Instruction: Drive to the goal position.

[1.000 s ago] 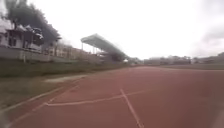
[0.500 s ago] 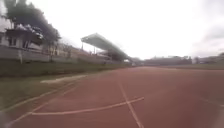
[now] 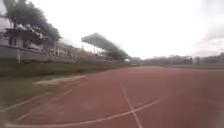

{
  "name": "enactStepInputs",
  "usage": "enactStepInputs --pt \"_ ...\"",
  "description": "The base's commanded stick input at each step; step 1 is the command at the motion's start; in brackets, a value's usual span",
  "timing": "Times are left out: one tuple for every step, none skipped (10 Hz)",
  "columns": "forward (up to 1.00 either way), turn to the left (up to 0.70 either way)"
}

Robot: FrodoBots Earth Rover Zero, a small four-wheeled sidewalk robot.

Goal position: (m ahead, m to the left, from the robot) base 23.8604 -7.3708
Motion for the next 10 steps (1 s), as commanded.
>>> enactStepInputs --pt "0.70 0.00" --pt "0.70 0.00" --pt "0.70 0.00" --pt "0.70 0.00" --pt "0.70 0.00" --pt "0.70 0.00" --pt "0.70 0.00" --pt "0.70 0.00" --pt "0.70 0.00" --pt "0.70 0.00"
